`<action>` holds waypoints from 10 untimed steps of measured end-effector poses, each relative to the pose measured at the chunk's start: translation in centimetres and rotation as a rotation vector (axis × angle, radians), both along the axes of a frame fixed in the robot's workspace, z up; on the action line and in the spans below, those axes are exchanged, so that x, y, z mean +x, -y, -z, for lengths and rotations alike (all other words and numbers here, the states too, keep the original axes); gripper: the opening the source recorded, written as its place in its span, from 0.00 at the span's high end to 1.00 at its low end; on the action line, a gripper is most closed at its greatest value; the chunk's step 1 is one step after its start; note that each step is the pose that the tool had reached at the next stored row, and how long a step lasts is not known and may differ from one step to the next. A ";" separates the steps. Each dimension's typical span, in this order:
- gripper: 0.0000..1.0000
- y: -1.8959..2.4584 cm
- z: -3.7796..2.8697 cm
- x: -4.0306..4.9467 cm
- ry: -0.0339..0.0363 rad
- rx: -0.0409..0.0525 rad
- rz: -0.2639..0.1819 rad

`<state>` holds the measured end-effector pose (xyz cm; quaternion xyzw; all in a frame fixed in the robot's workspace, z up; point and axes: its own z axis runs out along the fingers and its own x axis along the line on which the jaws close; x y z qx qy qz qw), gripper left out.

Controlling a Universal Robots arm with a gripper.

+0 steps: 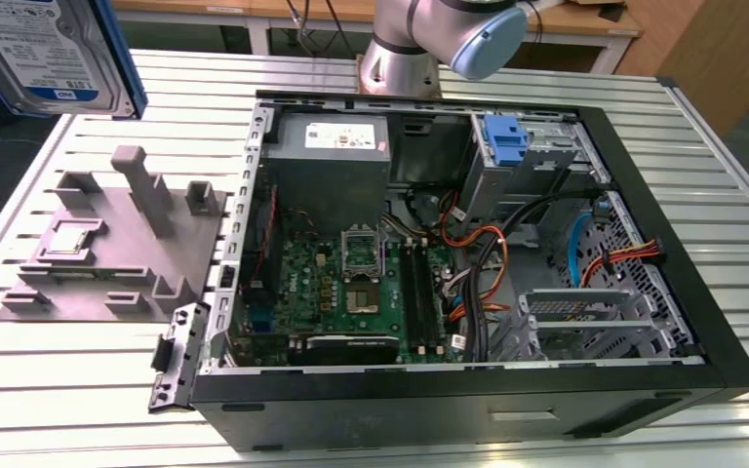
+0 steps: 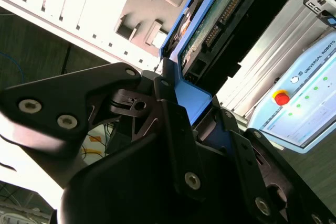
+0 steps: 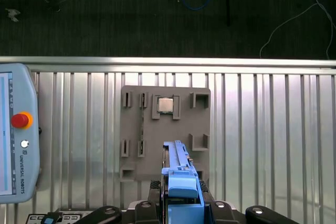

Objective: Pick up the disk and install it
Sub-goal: 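Pick up the disk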

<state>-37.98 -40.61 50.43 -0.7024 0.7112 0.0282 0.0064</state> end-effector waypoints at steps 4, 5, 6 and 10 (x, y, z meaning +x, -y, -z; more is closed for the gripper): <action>0.63 0.00 -0.01 0.12 -0.0001 0.0000 0.000; 0.63 0.00 0.00 0.15 -0.0001 -0.0001 0.000; 0.63 0.00 0.00 0.18 0.0000 0.0000 0.000; 0.63 0.00 0.00 0.52 -0.0001 0.0000 0.000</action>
